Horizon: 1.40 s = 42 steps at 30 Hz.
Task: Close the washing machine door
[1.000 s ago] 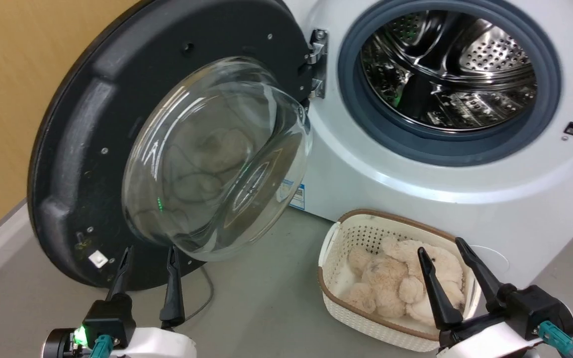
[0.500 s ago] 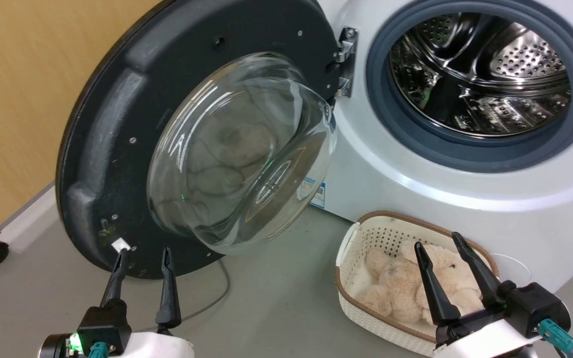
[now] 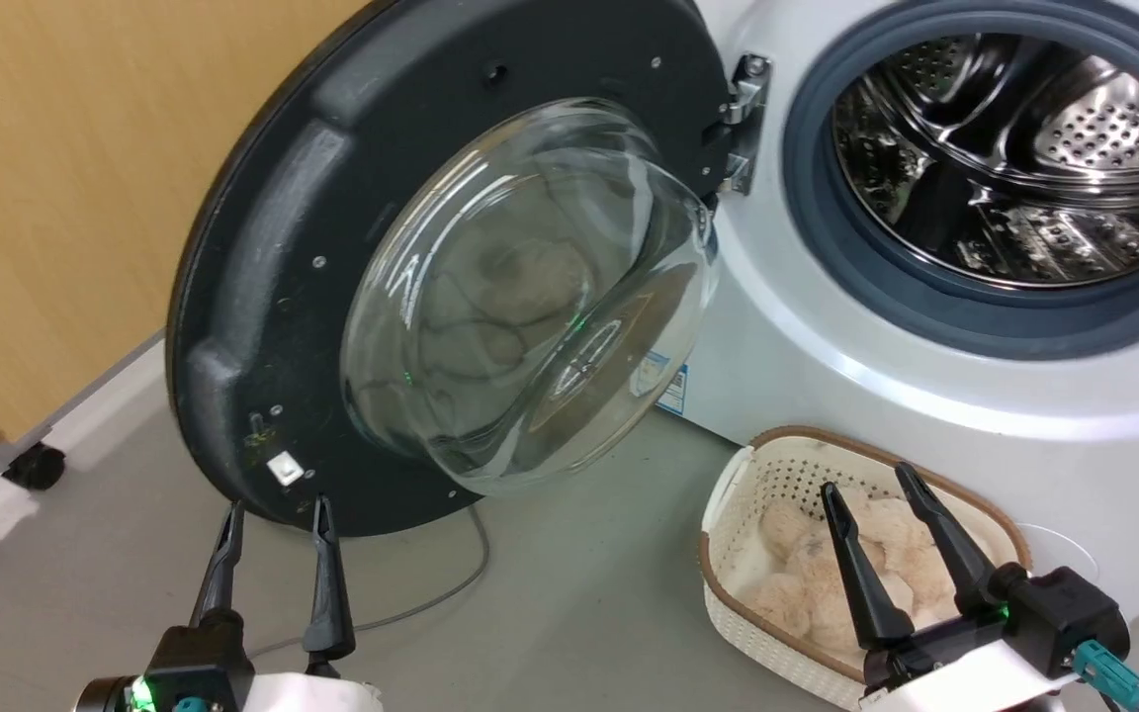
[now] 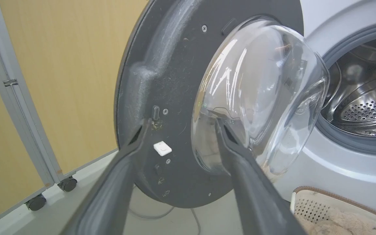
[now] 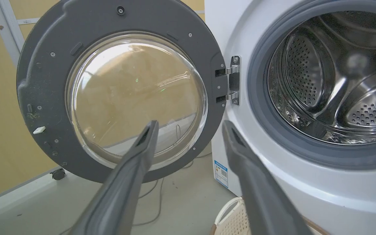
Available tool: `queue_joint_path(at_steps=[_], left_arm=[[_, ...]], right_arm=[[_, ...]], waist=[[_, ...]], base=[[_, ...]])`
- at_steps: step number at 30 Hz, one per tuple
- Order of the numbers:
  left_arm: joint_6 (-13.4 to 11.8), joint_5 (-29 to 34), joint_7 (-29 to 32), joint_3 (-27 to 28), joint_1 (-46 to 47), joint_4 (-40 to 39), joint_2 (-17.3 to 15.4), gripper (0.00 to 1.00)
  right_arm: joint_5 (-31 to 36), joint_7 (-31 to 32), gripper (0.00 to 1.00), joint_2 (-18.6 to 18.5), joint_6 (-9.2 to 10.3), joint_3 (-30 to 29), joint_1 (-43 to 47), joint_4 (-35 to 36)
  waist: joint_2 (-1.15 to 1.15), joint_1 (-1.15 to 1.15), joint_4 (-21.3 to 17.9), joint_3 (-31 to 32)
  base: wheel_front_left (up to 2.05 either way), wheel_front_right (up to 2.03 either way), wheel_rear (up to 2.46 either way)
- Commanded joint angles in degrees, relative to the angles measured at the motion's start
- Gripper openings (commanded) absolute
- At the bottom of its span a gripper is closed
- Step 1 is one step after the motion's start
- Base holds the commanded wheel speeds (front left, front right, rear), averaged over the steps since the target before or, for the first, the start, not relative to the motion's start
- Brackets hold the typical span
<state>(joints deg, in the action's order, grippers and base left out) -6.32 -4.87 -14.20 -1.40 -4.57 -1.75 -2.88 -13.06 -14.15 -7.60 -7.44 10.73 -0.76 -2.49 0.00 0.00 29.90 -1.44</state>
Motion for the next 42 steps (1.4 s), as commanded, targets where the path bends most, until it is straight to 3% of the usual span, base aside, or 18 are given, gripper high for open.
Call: queue_joint_path(at_steps=[1,2,3,11,16,20,23,28,35,42], left_arm=[[-0.3,-0.5,-0.5,-0.1,-0.7,-0.3,0.0,0.42],[-0.3,-0.7,-0.6,-0.2,-0.7,-0.4,0.0,0.09],[-0.1,-0.9,-0.7,-0.3,-0.8,-0.4,0.0,0.00],[0.8,-8.4,-0.8,2.0,1.6,-5.2,0.0,0.00],[4.8,-19.5,-0.1,8.9,8.4,-3.4,-0.9,0.00],[6.8,-32.5,6.8,16.1,19.2,3.8,-3.9,0.00],[6.9,-39.4,12.2,20.3,26.4,10.5,-7.5,0.00],[6.2,-52.0,24.7,24.9,34.3,20.4,-10.5,0.00],[5.4,-64.6,45.4,26.3,36.0,26.0,-13.8,0.00],[6.7,-71.4,57.1,27.3,32.4,24.1,-15.6,0.00]], right_arm=[[-0.7,-0.6,1.00,-0.5,-0.04,0.3,-1.2,-0.2],[-0.8,-0.7,1.00,-0.6,-0.04,0.3,-1.2,-0.1],[-0.9,-0.8,1.00,-0.6,-0.05,0.3,-1.2,-0.1],[-0.1,-0.9,1.00,-0.8,-0.05,-1.1,-0.3,1.1],[0.7,-0.9,1.00,-1.7,-0.05,-1.9,0.4,1.9],[1.2,-0.7,1.00,-2.4,-0.05,-3.0,1.1,2.8],[1.5,-0.2,1.00,-2.6,-0.05,-3.1,1.2,4.1],[1.7,0.5,1.00,-2.7,-0.05,-3.1,0.7,5.7],[1.6,0.6,1.00,-2.6,-0.05,-3.0,0.5,6.0],[1.4,0.3,1.00,-2.5,-0.05,-3.4,0.4,5.4]], waist=[[0.00,0.00,0.4,0.0],[0.00,0.00,0.6,-0.1],[0.00,0.00,0.9,-0.2],[0.00,0.00,1.1,-1.9],[0.00,0.00,1.0,-3.6],[0.00,0.00,1.0,-4.8],[0.00,0.00,0.0,-6.0],[0.00,0.00,-2.1,-7.7],[0.00,0.00,-3.7,-8.5],[0.00,0.00,-4.4,-7.9]], base=[[0.00,0.00,0.00],[0.00,0.00,0.00],[0.00,0.00,0.00],[0.00,0.00,0.00],[0.00,0.00,0.00],[0.00,0.00,0.00],[0.00,0.00,0.00],[0.00,0.00,0.00],[0.00,0.00,0.00],[0.00,0.00,0.00]])
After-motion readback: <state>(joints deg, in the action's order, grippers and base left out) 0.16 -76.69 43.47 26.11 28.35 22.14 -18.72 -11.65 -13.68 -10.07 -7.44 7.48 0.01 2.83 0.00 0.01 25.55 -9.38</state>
